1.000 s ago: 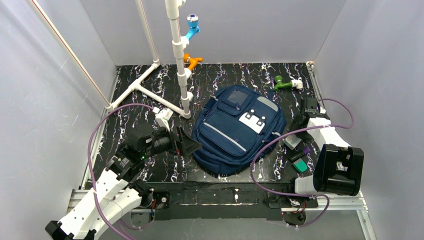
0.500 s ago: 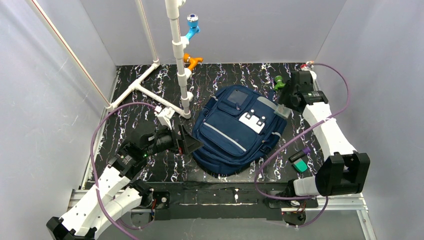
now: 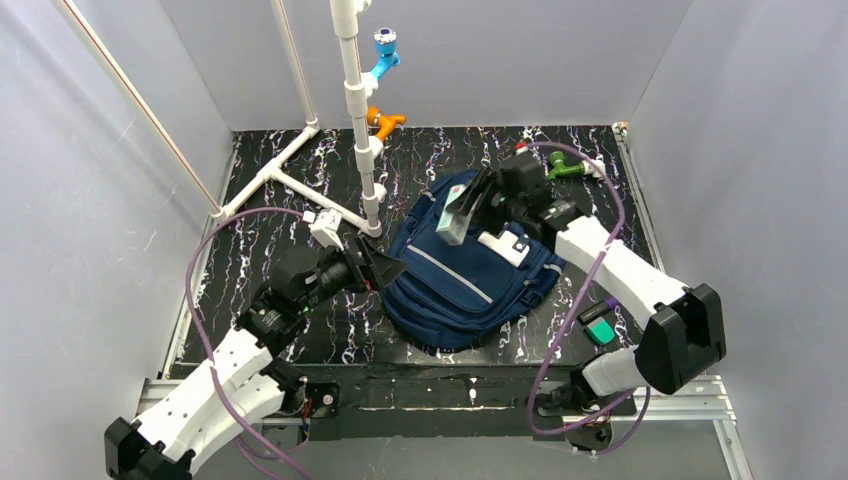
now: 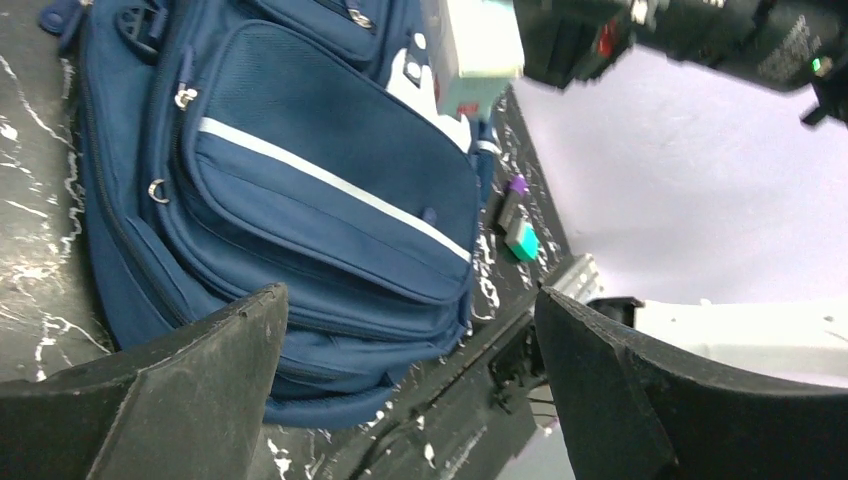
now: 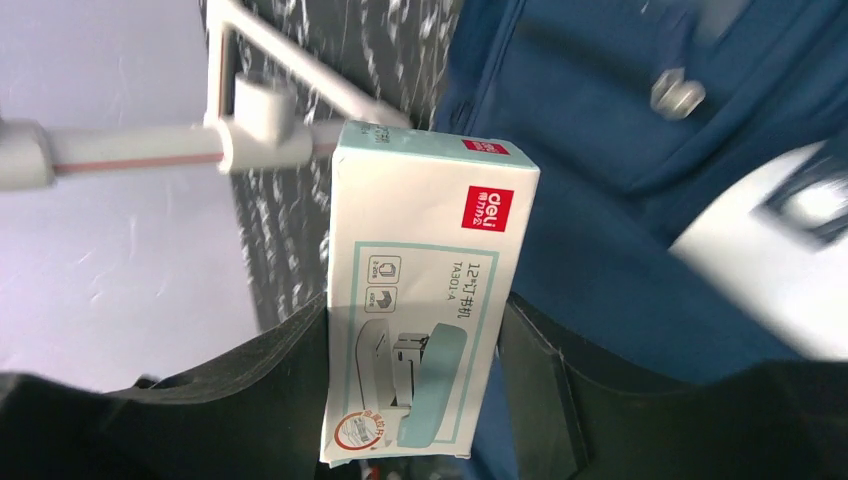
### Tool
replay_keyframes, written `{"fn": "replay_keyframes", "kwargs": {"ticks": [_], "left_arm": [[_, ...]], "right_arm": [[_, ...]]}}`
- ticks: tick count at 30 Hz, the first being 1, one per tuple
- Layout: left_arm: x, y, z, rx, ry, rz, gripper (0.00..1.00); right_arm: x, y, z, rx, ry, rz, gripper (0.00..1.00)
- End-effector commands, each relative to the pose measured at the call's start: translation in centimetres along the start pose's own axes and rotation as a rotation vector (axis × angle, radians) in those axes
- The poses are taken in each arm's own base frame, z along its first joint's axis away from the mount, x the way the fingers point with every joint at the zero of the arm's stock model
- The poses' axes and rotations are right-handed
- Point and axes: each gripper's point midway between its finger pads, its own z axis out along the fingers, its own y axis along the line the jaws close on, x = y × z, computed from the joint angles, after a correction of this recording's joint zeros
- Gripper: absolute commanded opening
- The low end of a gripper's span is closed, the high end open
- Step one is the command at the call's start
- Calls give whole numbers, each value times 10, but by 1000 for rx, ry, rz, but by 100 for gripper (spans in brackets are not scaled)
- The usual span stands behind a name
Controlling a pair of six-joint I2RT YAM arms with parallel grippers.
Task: Pack the student bag
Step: Pick up the stationery from the corner of the board.
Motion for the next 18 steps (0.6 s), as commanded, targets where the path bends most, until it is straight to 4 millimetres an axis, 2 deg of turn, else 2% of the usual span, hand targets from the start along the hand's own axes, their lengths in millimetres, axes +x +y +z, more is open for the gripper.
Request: {"fn": "replay_keyframes", "kwargs": {"ticks": [1, 7, 11, 14, 18], "left_arm": [[-25, 6, 15, -56, -69, 94, 91], [-31, 15, 28, -151, -76, 291, 88], [-36, 11, 31, -174, -86, 378, 87], [-35, 5, 30, -146, -87, 385, 87], [-35, 13, 31, -186, -90, 388, 82]], "right_arm": [[32, 54, 8, -184, 57, 225, 46], [62, 87, 21, -234, 112, 342, 46], [82, 100, 30, -237, 160, 368, 47], [89, 102, 34, -233, 168, 389, 47], [91, 114, 32, -270, 173, 398, 48]]}}
